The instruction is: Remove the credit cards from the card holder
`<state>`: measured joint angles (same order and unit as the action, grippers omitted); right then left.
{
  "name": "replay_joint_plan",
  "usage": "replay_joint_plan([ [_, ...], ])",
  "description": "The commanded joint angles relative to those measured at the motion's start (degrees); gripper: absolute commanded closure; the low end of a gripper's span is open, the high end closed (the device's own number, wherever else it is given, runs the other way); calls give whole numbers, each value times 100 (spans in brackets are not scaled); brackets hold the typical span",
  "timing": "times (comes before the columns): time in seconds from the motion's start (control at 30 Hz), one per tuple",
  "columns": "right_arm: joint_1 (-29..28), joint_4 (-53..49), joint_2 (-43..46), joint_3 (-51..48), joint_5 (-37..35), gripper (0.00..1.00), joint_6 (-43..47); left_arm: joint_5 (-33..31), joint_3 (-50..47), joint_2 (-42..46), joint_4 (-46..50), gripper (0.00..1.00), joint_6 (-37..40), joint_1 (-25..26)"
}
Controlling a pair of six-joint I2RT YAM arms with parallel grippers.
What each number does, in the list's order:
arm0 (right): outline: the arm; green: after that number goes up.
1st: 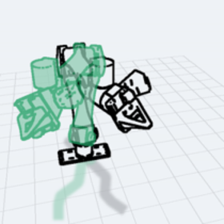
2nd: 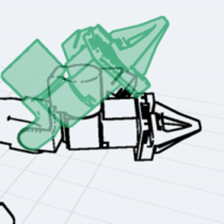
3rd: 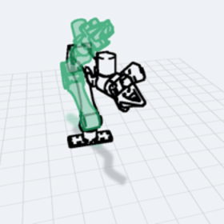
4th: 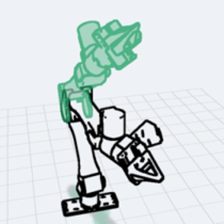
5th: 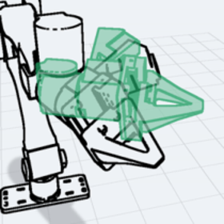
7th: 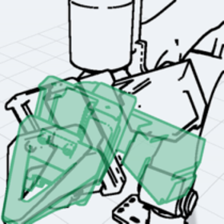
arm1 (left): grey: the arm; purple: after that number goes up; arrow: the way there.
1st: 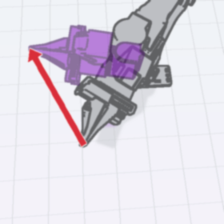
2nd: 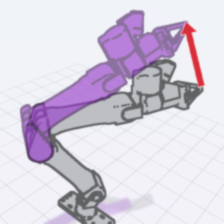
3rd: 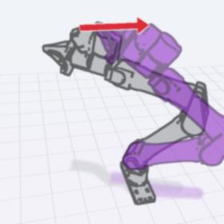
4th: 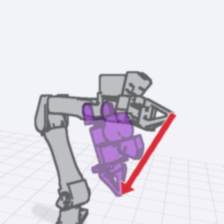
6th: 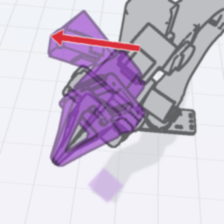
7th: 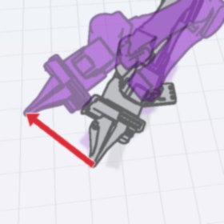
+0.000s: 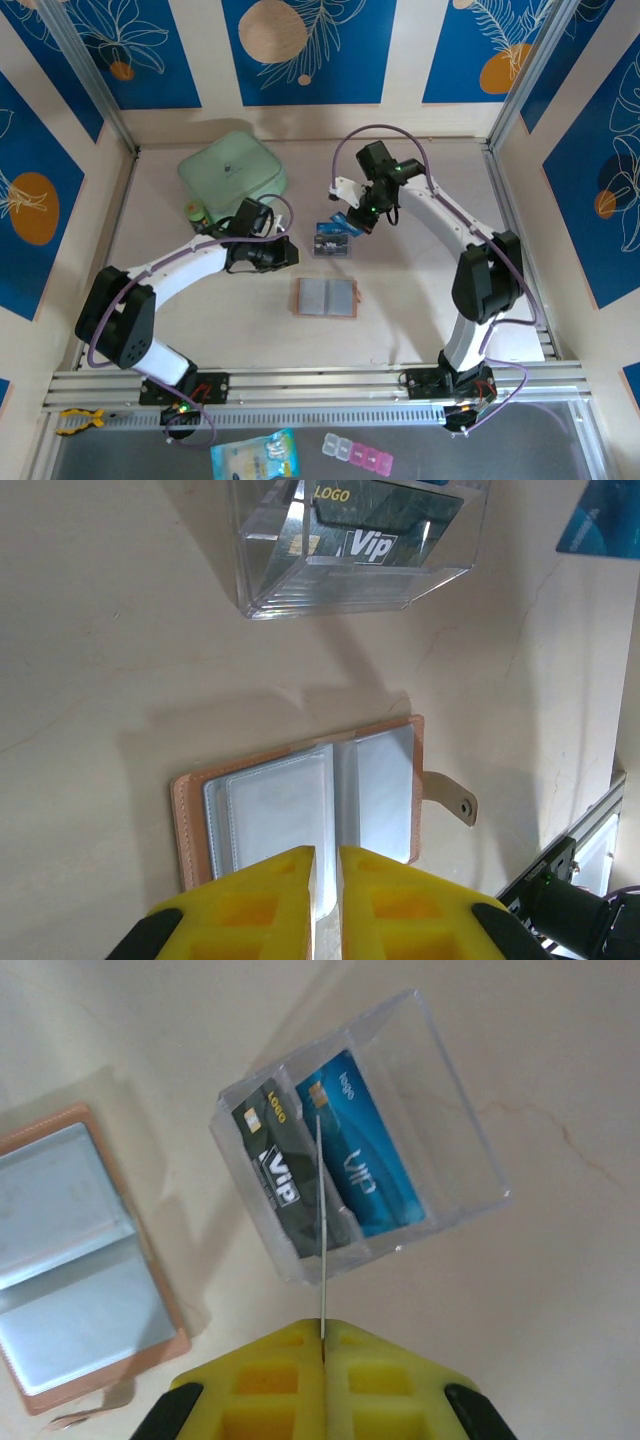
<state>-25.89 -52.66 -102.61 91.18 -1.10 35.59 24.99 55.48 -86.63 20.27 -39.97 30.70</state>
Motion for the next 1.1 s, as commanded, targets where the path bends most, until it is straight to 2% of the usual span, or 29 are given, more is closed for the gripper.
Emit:
replay_joint_plan([
  [0.0,-20,-393,-379,428,85,100,571,20,260,6,216,85,47,-90],
  [0.4,-118,-662,-1348,1464,58,100,870,99,416,-143,319,86,55,-230],
  [1.07,-96,-749,-1527,1539,34,100,968,129,337,-43,397,86,82,-373],
])
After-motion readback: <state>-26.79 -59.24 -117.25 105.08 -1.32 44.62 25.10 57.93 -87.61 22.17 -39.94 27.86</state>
